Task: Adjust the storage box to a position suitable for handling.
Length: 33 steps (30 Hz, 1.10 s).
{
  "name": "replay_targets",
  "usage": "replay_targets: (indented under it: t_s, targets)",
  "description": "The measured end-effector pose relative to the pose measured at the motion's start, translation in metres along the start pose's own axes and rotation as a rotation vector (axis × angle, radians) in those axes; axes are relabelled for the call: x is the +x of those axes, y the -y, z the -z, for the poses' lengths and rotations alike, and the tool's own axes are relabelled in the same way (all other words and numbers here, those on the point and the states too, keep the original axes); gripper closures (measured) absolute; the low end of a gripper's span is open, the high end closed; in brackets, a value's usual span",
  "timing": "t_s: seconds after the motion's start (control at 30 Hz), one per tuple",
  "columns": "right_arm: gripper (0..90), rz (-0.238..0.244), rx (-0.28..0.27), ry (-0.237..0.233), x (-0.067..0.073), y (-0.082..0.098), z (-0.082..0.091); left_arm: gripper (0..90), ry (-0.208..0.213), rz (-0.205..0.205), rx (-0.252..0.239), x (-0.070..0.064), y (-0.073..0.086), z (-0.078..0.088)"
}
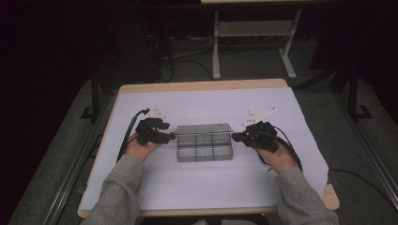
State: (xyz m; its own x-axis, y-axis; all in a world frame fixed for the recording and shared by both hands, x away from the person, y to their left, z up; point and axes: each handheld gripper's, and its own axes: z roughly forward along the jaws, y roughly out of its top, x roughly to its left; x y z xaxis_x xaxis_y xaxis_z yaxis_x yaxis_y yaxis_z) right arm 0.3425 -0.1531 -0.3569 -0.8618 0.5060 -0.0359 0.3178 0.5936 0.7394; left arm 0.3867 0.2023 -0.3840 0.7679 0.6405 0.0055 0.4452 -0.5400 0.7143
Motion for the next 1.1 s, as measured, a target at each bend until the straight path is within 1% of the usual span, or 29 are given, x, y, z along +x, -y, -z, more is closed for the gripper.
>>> replay_targets:
  t_s: [0.03,0.1,0.13,0.17,0.23,0.27,0.33,0.4,0.47,0.5,0.53,0.57,0.67,0.7,0.77,0.83,0.9,1.0,1.03,1.1]
  targets:
    - [89.4,0.005,0.003,0.002,-0.001,-0.001,-0.001,46.6,0.0,-0.011,0.0,0.001,-0.001,-0.001]
    - [89.4,0.007,0.003,0.004,-0.001,-0.001,-0.001,47.5,0.002,-0.011,0.002,0.0,-0.002,-0.002]
    - [89.4,-0.002,0.001,0.002,-0.001,-0.001,-0.001,48.9,0.0,-0.022,-0.002,0.0,-0.002,-0.003]
    - [89.3,0.005,-0.001,0.002,-0.001,-0.002,-0.001,51.3,0.006,-0.028,-0.003,0.0,-0.003,-0.005]
    - [88.7,0.013,0.004,0.004,-0.001,-0.002,-0.001,52.8,0.009,-0.025,-0.007,0.0,-0.002,-0.008]
    - [88.1,0.017,0.005,0.007,0.0,-0.003,-0.001,54.3,0.009,-0.031,-0.004,0.0,-0.002,-0.008]
    - [87.7,0.017,0.008,0.005,0.0,-0.002,-0.001,56.5,0.016,-0.022,-0.015,0.001,-0.002,-0.01]
    - [87.2,0.016,0.009,0.002,0.001,-0.001,-0.001,59.0,0.016,-0.027,-0.032,0.001,-0.002,-0.01]
    - [86.7,0.017,0.016,0.003,0.002,-0.001,-0.001,61.5,0.017,-0.023,-0.047,0.002,-0.003,-0.01]
    - [86.5,0.021,0.019,0.002,0.003,0.0,-0.001,62.2,0.017,-0.023,-0.047,0.002,-0.003,-0.01]
    - [86.5,0.024,0.016,0.007,0.004,0.001,-0.001,62.7,0.021,-0.018,-0.059,0.003,-0.003,-0.01]
    - [86.4,0.021,0.006,0.008,0.005,0.002,-0.001,63.0,0.022,-0.016,-0.062,0.004,-0.003,-0.01]
    - [86.1,0.021,0.016,0.003,0.004,0.006,-0.001,64.6,0.026,-0.015,-0.072,0.005,-0.003,-0.01]
    - [86.0,0.01,0.018,0.006,0.003,0.011,-0.002,65.1,0.03,-0.008,-0.076,0.005,-0.004,-0.01]
    - [85.8,-0.01,0.02,0.002,0.002,0.016,-0.002,66.8,0.03,-0.011,-0.078,0.006,-0.006,-0.01]
    - [85.6,-0.019,0.021,0.002,0.002,0.02,-0.002,68.8,0.029,-0.012,-0.083,0.006,-0.009,-0.011]
    - [85.1,-0.033,0.02,0.002,0.001,0.024,-0.001,70.9,0.027,-0.022,-0.083,0.006,-0.012,-0.011]
    - [84.5,-0.04,0.021,0.002,0.0,0.029,0.0,72.1,0.029,-0.021,-0.077,0.006,-0.014,-0.012]
    - [84.0,-0.051,0.017,0.006,-0.001,0.034,0.001,72.7,0.017,-0.032,-0.076,0.006,-0.015,-0.013]
    - [83.9,-0.056,0.017,0.006,-0.002,0.036,0.001,73.4,0.014,-0.024,-0.081,0.006,-0.016,-0.013]
